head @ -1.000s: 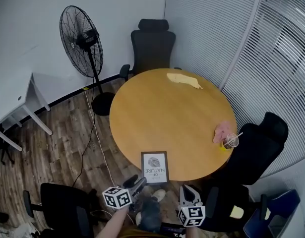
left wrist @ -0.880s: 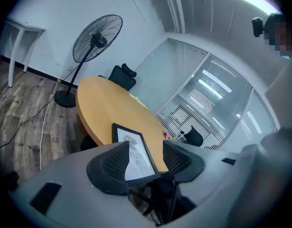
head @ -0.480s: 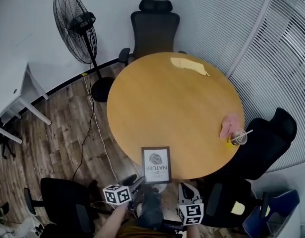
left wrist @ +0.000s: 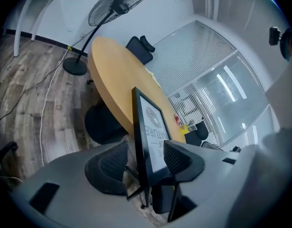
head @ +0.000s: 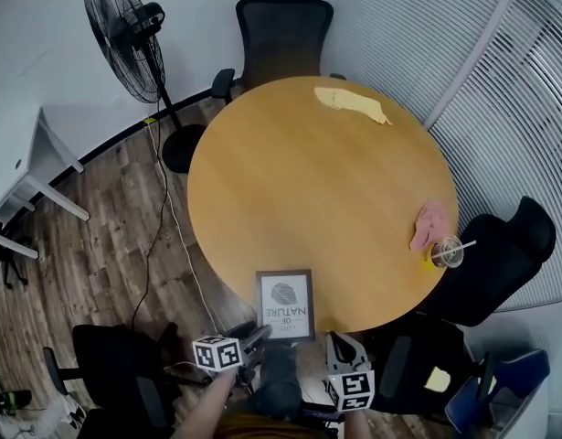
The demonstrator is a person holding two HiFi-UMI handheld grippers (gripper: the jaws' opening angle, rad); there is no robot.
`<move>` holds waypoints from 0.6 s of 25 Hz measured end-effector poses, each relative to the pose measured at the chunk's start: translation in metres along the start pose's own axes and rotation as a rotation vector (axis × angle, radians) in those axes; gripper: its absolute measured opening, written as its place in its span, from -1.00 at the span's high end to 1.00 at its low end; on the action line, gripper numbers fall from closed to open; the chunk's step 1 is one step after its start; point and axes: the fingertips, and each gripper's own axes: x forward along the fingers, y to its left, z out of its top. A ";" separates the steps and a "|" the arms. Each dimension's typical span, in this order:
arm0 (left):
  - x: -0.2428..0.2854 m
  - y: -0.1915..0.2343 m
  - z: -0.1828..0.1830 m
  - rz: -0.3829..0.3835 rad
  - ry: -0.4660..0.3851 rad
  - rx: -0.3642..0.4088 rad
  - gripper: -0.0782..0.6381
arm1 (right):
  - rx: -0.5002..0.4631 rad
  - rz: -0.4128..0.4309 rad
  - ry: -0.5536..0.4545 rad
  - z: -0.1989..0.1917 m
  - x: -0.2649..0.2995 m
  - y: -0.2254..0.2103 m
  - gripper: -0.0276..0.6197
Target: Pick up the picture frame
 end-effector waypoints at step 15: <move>0.034 -0.005 -0.018 -0.127 0.126 -0.134 0.11 | 0.024 0.030 0.053 -0.013 0.024 -0.011 0.88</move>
